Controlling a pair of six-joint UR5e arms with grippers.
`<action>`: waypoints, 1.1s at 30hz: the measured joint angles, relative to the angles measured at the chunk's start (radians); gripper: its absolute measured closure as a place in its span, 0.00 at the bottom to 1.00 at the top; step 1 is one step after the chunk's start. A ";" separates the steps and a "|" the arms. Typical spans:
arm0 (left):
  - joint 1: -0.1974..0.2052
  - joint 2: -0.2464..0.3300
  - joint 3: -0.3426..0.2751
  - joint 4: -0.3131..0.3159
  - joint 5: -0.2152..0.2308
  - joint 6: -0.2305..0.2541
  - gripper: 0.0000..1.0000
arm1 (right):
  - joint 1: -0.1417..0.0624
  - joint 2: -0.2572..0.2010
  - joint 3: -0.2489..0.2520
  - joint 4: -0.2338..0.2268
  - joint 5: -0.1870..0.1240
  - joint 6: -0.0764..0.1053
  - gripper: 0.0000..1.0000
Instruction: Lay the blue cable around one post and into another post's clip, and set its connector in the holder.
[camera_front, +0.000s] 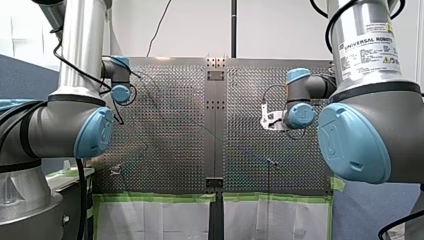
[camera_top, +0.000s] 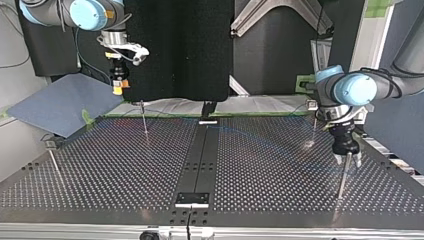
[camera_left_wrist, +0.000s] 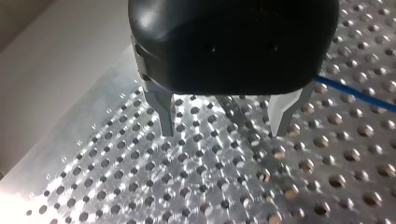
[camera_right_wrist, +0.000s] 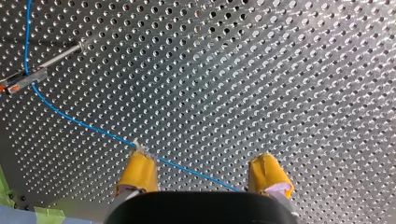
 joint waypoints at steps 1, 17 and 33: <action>0.000 0.000 0.000 0.007 0.008 -0.008 0.01 | 0.000 0.000 0.000 0.000 0.000 0.000 0.02; 0.019 0.000 -0.017 0.036 0.143 -0.143 0.01 | -0.003 0.000 0.000 0.000 0.000 0.000 0.02; 0.021 0.000 -0.061 0.039 0.199 -0.292 0.01 | -0.003 0.000 0.000 0.001 0.000 0.000 0.02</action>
